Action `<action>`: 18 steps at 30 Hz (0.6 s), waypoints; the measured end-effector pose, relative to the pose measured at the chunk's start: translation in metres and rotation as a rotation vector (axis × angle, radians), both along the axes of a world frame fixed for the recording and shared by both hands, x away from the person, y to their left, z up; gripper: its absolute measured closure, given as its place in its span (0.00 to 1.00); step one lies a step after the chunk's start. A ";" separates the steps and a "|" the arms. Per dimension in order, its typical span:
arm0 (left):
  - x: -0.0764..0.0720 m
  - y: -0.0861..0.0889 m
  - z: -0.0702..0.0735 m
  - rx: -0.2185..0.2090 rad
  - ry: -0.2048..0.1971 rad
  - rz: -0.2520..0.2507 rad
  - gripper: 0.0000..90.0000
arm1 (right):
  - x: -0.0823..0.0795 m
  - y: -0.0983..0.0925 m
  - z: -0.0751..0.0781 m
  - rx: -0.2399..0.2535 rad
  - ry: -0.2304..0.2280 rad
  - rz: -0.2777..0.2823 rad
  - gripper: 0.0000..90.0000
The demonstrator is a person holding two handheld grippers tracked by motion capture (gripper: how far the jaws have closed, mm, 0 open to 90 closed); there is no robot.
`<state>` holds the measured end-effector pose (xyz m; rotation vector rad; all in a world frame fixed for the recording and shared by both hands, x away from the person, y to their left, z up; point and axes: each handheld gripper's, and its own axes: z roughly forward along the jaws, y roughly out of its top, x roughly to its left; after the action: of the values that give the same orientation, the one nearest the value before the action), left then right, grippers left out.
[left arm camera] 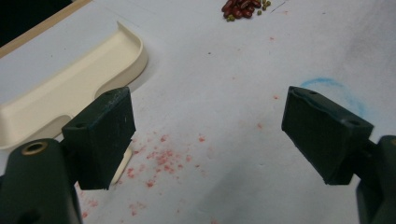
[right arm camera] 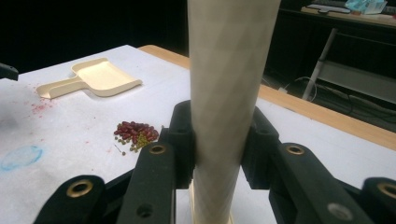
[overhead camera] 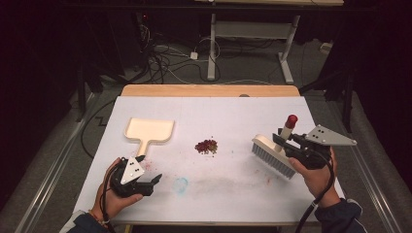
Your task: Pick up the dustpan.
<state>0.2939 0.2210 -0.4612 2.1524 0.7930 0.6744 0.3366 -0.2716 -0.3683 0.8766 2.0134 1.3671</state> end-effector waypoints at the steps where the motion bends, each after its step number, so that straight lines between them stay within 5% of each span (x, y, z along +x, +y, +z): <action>1: 0.000 0.000 0.000 -0.001 -0.001 -0.001 0.19 | 0.000 0.000 0.000 0.000 0.000 0.000 0.78; 18: 0.000 -0.006 0.001 0.012 0.005 -0.025 0.19 | -0.003 0.002 -0.002 -0.011 0.003 -0.008 0.78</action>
<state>0.2939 0.2151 -0.4603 2.1722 0.7653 0.6635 0.3341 -0.2697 -0.3708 0.8808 2.0157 1.3498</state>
